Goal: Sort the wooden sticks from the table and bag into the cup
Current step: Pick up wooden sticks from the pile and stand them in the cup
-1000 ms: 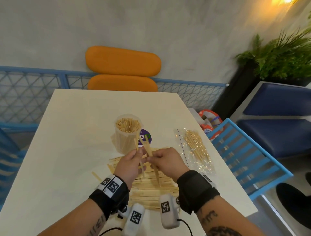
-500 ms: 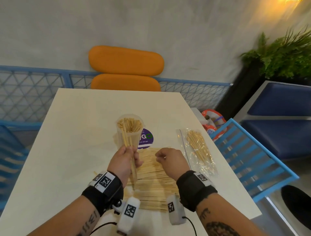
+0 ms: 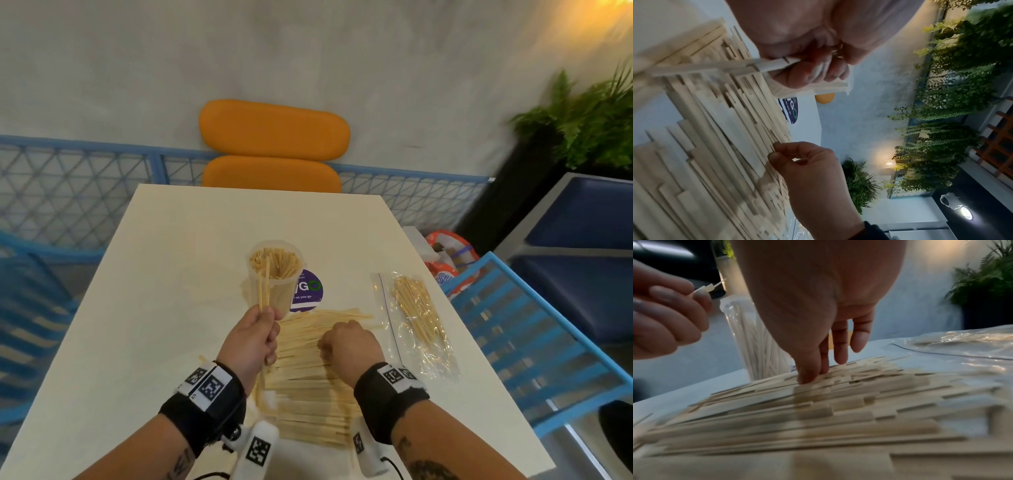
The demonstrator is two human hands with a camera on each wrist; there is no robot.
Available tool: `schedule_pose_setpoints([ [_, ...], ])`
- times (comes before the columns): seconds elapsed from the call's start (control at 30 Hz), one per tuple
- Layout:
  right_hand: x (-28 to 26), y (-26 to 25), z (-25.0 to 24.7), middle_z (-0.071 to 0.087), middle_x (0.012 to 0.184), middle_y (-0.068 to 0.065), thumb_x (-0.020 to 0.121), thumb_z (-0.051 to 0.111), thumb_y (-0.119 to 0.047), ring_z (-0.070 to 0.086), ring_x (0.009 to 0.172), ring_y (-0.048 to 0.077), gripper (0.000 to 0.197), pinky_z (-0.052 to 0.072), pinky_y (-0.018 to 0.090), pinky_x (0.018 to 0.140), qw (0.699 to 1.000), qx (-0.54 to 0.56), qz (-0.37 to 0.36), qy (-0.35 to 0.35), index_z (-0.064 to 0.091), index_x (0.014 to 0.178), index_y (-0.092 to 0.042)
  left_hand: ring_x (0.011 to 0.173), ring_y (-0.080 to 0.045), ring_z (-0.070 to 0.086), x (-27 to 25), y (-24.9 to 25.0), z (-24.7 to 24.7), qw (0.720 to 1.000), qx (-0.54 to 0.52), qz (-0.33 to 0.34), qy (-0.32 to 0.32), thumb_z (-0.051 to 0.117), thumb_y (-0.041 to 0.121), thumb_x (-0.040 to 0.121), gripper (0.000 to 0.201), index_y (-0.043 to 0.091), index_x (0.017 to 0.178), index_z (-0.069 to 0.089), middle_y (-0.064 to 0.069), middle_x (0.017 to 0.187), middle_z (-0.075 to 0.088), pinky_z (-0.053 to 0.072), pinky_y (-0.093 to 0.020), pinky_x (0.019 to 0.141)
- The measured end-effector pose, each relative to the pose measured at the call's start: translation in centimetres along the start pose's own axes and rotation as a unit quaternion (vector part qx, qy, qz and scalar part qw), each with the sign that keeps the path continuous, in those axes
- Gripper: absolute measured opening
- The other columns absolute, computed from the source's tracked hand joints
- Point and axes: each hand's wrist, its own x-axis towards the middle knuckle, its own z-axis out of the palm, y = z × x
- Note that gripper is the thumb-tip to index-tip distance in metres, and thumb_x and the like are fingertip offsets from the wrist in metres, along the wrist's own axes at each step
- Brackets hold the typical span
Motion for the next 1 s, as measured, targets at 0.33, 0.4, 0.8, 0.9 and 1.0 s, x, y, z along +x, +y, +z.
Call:
schedule_pose_setpoints([
  [0.33,-1.0,0.2,-1.4,0.056,0.107,-0.002,0.093,0.050,-0.015,0.051,0.105,0.021,0.022,0.045,0.035,0.087,0.998,0.016,0.000,0.055,0.065,0.106,-0.025,0.053,-0.014,0.038,0.0,-0.3,-0.3,0.999,0.029,0.018,0.011,0.040,0.021,0.107,0.025,0.011,0.095,0.060,0.001,0.063,0.043,0.038,-0.030,0.055],
  [0.4,-1.4,1.0,-2.6,0.056,0.105,-0.003,0.094,0.049,-0.016,0.052,0.102,0.019,0.020,0.047,0.035,0.087,0.996,0.038,0.013,0.074,0.065,0.103,-0.024,0.054,-0.014,0.041,-0.1,-0.1,-0.5,0.999,0.021,0.023,0.021,0.040,0.020,0.107,0.026,0.012,0.092,0.059,0.002,0.062,0.045,0.041,-0.030,0.056],
  [0.8,-4.7,-0.2,-4.7,0.066,0.087,-0.003,0.096,0.054,-0.017,0.059,0.078,0.014,0.013,0.049,0.028,0.071,0.898,0.421,0.115,0.049,0.060,0.084,-0.018,0.083,-0.024,0.073,-0.9,1.1,3.1,0.998,-0.016,0.046,0.042,0.041,0.023,0.107,0.026,0.009,0.098,0.060,-0.005,0.077,0.068,0.059,-0.039,0.080],
  [0.9,-5.6,-1.6,-4.7,0.066,0.089,0.001,0.097,0.053,-0.013,0.058,0.075,0.011,0.009,0.046,0.015,0.059,0.861,0.493,0.116,0.047,0.060,0.092,-0.010,0.088,-0.023,0.073,-1.0,1.6,3.4,0.997,-0.028,0.049,0.057,0.040,0.024,0.108,0.024,0.011,0.099,0.060,-0.004,0.086,0.069,0.059,-0.040,0.084],
  [1.0,-6.2,-3.0,-4.4,0.064,0.090,0.004,0.098,0.053,-0.011,0.056,0.074,0.010,0.011,0.043,0.008,0.054,0.846,0.524,0.091,0.038,0.060,0.097,-0.002,0.099,-0.021,0.073,-1.4,2.2,3.9,0.996,-0.065,0.052,0.038,0.041,0.023,0.108,0.024,0.016,0.104,0.064,-0.002,0.104,0.074,0.057,-0.041,0.090],
])
